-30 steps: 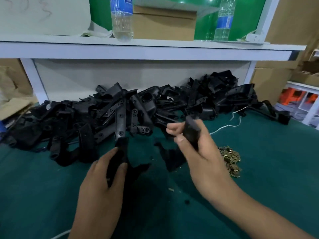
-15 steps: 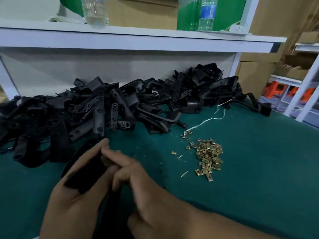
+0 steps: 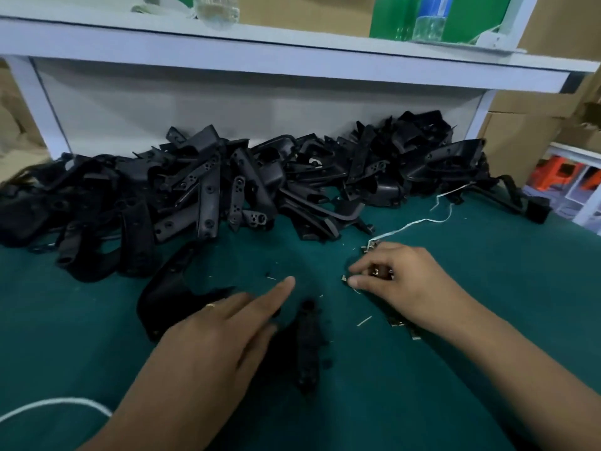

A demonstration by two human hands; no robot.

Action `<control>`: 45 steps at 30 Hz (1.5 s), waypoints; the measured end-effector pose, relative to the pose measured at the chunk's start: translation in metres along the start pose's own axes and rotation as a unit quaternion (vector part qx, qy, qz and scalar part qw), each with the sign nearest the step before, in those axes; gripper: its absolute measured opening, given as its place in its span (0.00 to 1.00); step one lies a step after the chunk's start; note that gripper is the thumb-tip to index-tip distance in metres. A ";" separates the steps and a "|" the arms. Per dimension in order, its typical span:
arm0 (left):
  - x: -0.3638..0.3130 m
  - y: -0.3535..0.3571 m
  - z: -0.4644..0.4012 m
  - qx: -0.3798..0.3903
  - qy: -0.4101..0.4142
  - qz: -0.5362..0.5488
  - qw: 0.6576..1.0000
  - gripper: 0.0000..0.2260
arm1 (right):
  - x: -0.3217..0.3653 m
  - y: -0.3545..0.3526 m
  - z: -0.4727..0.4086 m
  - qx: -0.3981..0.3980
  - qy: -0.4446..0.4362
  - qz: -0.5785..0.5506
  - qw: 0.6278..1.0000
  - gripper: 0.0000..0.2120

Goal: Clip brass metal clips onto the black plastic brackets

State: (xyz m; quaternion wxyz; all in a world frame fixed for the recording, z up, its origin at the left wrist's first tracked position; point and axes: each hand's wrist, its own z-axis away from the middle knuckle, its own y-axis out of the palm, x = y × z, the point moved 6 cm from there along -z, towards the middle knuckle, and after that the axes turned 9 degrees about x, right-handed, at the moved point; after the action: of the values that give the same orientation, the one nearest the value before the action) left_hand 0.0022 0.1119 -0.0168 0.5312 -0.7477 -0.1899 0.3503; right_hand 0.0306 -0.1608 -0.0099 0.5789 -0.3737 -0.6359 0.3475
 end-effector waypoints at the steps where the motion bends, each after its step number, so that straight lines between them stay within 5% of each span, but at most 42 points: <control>1: -0.006 0.000 -0.011 0.022 0.001 -0.033 0.999 0.32 | 0.001 0.003 -0.002 0.000 -0.007 0.007 1.000 0.04; 4: -0.006 0.010 -0.011 0.057 0.024 -0.100 0.993 0.38 | 0.007 0.006 -0.005 -0.001 -0.016 0.032 0.999 0.02; 10: -0.006 0.014 -0.002 0.101 0.071 -0.032 0.992 0.27 | 0.016 0.009 -0.003 0.031 0.017 0.028 0.999 0.08; 13: -0.009 0.020 0.000 0.103 0.101 -0.017 0.989 0.27 | 0.018 0.006 -0.004 0.043 0.046 -0.104 0.993 0.06; 16: -0.005 0.022 -0.003 0.099 0.100 0.000 0.990 0.29 | 0.021 0.002 0.000 0.005 0.020 -0.371 0.928 0.11; 20: 0.009 0.014 -0.005 0.059 0.046 0.060 0.995 0.27 | 0.026 0.020 0.009 -0.060 -0.003 -0.537 0.841 0.08; 26: 0.021 -0.012 -0.001 -0.109 -0.048 0.026 0.993 0.24 | 0.045 0.051 0.013 -0.019 -0.020 -0.643 0.766 0.12; 29: 0.022 -0.011 -0.002 -0.080 -0.067 -0.036 0.994 0.29 | 0.057 0.059 0.016 0.011 -0.034 -0.673 0.739 0.11; 38: 0.018 -0.013 -0.001 -0.054 -0.088 -0.068 0.992 0.28 | 0.075 0.061 0.026 0.029 -0.054 -0.628 0.776 0.05; 45: 0.017 -0.012 -0.001 -0.066 -0.082 -0.062 0.992 0.28 | 0.076 0.062 0.025 0.028 -0.044 -0.637 0.769 0.04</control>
State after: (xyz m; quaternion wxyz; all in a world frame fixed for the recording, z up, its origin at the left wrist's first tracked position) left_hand 0.0157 0.1266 -0.0108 0.4841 -0.7368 -0.3018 0.3630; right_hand 0.0061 -0.0645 -0.0306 0.6492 0.1491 -0.7428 -0.0672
